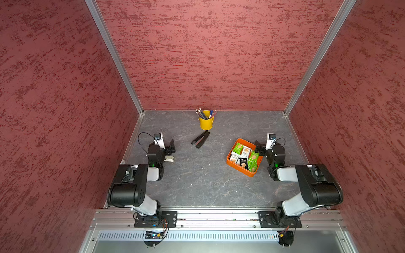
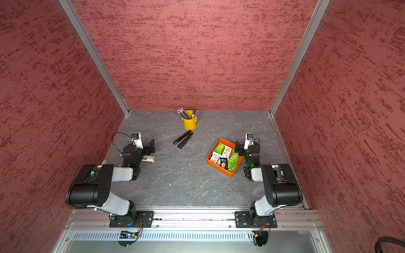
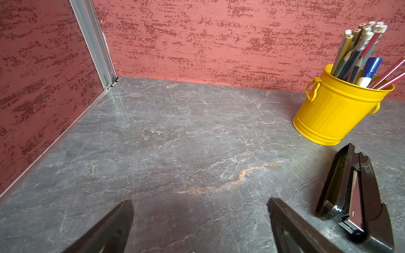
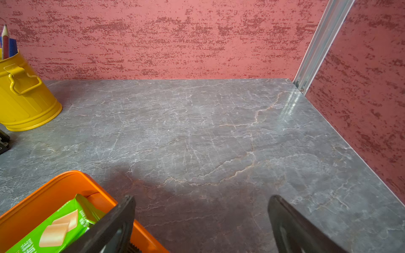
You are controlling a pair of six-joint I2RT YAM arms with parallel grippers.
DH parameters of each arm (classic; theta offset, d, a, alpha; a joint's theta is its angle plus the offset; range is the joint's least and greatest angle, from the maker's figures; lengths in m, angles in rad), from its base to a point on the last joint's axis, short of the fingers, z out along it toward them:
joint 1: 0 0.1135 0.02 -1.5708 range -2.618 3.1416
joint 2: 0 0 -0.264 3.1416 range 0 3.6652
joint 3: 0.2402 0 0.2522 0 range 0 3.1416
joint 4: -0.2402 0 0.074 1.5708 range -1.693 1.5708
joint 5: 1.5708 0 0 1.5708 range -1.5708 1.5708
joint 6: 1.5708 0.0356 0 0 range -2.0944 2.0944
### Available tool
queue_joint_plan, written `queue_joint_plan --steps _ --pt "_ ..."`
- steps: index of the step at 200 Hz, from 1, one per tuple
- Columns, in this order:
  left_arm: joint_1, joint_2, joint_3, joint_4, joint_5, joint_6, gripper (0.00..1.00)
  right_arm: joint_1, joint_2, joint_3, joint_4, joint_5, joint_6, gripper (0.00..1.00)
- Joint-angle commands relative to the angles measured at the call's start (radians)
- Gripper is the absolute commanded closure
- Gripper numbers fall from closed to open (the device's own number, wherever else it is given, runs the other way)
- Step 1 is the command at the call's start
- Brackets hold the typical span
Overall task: Take the cookies out of the storage box
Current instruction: Pick up the storage box at the center of the board.
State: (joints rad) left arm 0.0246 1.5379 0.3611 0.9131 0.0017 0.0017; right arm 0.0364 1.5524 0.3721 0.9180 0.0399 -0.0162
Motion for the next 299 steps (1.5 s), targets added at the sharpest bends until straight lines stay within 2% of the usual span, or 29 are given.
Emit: queue_joint_plan --steps 1,89,102,126,135,145,165,190,203,220,227,257,285,299 --pt "-0.002 -0.002 0.012 0.001 0.009 0.015 0.00 -0.008 -0.003 0.013 0.000 -0.016 -0.007 0.01" --pt "-0.002 -0.002 0.014 0.001 0.010 0.015 0.00 -0.010 -0.005 0.017 -0.007 -0.021 -0.006 0.01" --pt "-0.002 -0.002 0.013 0.001 0.010 0.014 0.00 -0.010 -0.012 0.009 0.004 0.007 -0.001 0.01" --pt "-0.001 -0.002 0.013 0.001 0.010 0.015 0.00 -0.006 -0.090 -0.004 -0.048 0.076 0.018 0.02" --pt "-0.002 -0.001 0.013 0.002 0.009 0.015 0.00 0.000 -0.161 -0.004 -0.089 0.109 0.023 0.01" --pt "-0.002 -0.001 0.013 0.001 0.010 0.015 0.00 0.008 -0.226 0.006 -0.164 0.152 0.031 0.02" --pt "-0.002 -0.001 0.013 0.001 0.010 0.014 0.00 0.015 -0.380 0.097 -0.484 0.172 0.093 0.02" --pt "-0.001 -0.002 0.013 0.001 0.011 0.014 0.00 0.016 -0.470 0.298 -0.957 0.173 0.339 0.01" --pt "-0.002 -0.001 0.013 0.001 0.011 0.014 0.00 0.015 -0.479 0.367 -1.086 0.153 0.462 0.02" --pt "-0.002 -0.001 0.015 0.000 0.013 0.015 0.00 0.013 -0.484 0.435 -1.231 0.233 0.687 0.02" --pt "0.002 -0.002 0.017 -0.007 0.023 0.013 0.00 0.009 -0.486 0.456 -1.265 0.230 0.760 0.02" --pt "0.001 -0.001 0.016 -0.005 0.015 0.013 0.00 0.002 -0.430 0.572 -1.333 0.004 0.760 0.02" --pt "-0.038 -0.028 -0.007 0.021 -0.074 0.030 0.00 0.007 -0.345 0.688 -1.535 -0.052 0.778 0.04" --pt "-0.062 -0.067 -0.005 -0.007 -0.169 0.029 0.00 0.011 -0.329 0.713 -1.619 -0.054 0.791 0.07"
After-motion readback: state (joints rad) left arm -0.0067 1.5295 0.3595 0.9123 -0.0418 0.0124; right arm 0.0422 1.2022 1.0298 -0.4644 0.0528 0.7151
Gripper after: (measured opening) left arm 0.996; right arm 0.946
